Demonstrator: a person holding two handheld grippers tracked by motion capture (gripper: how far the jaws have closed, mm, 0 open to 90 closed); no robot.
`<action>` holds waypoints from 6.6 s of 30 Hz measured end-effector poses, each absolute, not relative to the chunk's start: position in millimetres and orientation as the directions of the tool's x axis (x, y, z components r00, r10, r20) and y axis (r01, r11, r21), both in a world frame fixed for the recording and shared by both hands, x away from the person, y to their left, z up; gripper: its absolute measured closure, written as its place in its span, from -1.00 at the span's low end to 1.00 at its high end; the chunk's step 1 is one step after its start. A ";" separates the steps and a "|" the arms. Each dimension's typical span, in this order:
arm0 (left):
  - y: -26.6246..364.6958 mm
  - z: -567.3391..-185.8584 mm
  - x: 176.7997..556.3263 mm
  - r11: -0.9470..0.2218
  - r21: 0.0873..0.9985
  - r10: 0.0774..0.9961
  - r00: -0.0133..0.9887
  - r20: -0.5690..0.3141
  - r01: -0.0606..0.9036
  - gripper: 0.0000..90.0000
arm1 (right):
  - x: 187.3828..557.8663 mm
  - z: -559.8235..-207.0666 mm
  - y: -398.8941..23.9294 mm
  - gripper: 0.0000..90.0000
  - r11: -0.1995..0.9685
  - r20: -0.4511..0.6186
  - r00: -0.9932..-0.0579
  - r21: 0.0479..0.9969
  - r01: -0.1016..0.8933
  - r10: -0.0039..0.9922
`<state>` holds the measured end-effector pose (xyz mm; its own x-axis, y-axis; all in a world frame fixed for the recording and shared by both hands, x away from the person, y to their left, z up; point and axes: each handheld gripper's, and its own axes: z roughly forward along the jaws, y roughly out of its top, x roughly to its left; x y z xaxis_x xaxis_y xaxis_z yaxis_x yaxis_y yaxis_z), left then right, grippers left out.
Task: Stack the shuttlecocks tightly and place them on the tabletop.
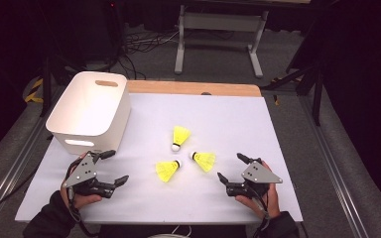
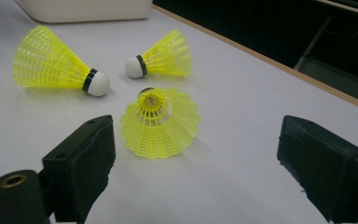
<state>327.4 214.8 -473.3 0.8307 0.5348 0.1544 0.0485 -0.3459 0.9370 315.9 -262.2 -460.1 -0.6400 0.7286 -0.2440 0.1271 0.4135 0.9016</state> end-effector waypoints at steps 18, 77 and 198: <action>214.9 -473.2 326.5 -0.355 0.933 0.520 0.840 0.153 0.050 -0.75 | 318.9 -456.8 -266.9 -0.72 0.410 -0.240 -0.632 0.902 0.136 0.737; 34.1 -446.7 511.8 -0.629 0.766 0.300 0.950 0.086 0.129 -0.33 | 328.2 -464.5 -267.4 -0.66 0.417 -0.163 -0.692 0.883 0.216 0.704; 104.7 -449.1 492.7 -0.485 0.740 0.533 0.828 -0.173 0.467 0.64 | 333.8 -473.2 -261.3 -0.61 0.477 -0.125 -0.749 0.835 0.275 0.650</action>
